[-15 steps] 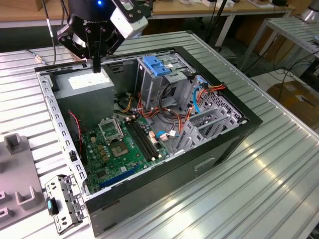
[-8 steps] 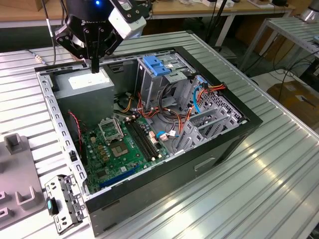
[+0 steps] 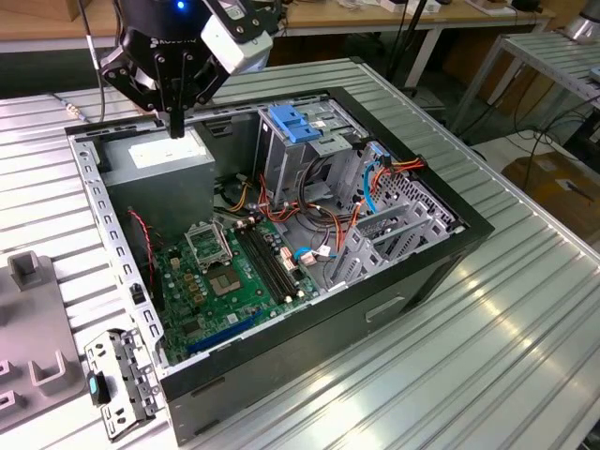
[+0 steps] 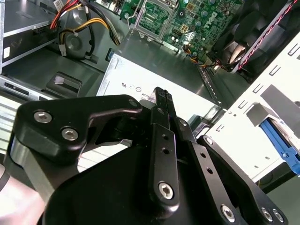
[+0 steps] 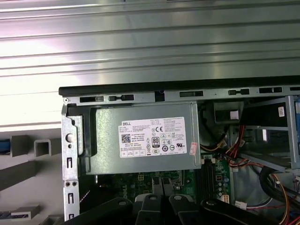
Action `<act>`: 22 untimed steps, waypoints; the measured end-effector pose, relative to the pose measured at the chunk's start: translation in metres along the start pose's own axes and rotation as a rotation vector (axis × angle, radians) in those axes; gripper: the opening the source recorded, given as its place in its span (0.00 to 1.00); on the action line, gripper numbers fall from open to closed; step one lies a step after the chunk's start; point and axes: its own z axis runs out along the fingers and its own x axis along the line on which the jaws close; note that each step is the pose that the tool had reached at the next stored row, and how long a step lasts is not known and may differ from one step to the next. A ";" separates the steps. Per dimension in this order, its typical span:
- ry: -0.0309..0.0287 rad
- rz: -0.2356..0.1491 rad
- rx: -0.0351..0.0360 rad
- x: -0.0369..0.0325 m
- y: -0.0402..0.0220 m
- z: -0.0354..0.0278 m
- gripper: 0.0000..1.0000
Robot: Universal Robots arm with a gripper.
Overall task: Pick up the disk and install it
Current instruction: 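Reach for the disk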
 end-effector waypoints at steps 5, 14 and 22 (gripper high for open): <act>0.0001 0.000 0.0000 0.0013 -0.0001 0.0000 0.14; 0.0005 0.000 0.0000 0.0037 -0.0003 0.0000 0.14; 0.0007 0.000 0.0000 0.0103 -0.0008 -0.0001 0.14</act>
